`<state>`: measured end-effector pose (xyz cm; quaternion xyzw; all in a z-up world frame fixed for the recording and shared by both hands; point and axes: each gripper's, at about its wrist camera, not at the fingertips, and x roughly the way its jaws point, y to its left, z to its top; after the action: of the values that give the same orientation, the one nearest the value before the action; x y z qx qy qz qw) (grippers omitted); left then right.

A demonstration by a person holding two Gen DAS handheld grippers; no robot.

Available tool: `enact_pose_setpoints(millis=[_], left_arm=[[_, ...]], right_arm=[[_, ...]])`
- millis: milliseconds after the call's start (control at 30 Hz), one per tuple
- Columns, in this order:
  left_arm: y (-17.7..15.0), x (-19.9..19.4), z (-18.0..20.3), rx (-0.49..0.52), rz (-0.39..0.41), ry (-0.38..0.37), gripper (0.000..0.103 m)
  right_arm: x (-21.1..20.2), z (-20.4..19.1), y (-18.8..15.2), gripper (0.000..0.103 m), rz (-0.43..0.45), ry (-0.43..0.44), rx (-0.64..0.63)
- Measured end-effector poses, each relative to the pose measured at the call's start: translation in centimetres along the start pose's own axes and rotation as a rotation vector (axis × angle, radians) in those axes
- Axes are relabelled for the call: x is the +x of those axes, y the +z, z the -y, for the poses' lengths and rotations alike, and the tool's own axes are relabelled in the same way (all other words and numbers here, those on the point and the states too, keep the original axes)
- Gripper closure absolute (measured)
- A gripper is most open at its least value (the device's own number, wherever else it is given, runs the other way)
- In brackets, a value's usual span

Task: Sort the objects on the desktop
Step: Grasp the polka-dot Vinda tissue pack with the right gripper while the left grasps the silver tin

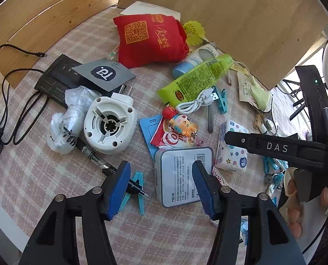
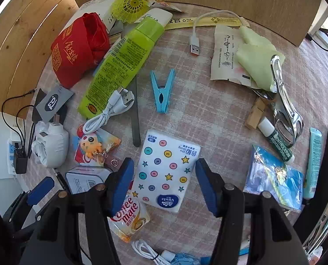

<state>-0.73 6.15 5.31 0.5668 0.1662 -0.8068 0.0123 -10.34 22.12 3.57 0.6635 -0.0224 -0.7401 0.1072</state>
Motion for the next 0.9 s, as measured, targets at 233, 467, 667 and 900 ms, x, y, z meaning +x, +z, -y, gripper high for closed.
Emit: enact_pose_setpoints(millis=[233, 467, 667, 900], left_arm=[[0.2, 1.4, 2.8, 0.066, -0.013, 0.035, 0.047], [-0.7, 2.3, 5.3, 0.151, -0.006, 0.094, 0.046], [-1.0, 2.8, 5.3, 0.137, -0.013, 0.093, 0.043], [-0.9, 3.2, 6.2, 0.170, -0.002, 0.111, 0.038]], right_arm=[[0.2, 0.4, 0.0, 0.046, 0.000, -0.014, -0.003], [-0.1, 1.5, -0.7, 0.046, -0.002, -0.042, -0.044], [0.1, 3.1, -1.5, 0.046, -0.024, -0.071, -0.052], [-0.2, 3.0, -2.3, 0.049, -0.017, -0.064, -0.067]])
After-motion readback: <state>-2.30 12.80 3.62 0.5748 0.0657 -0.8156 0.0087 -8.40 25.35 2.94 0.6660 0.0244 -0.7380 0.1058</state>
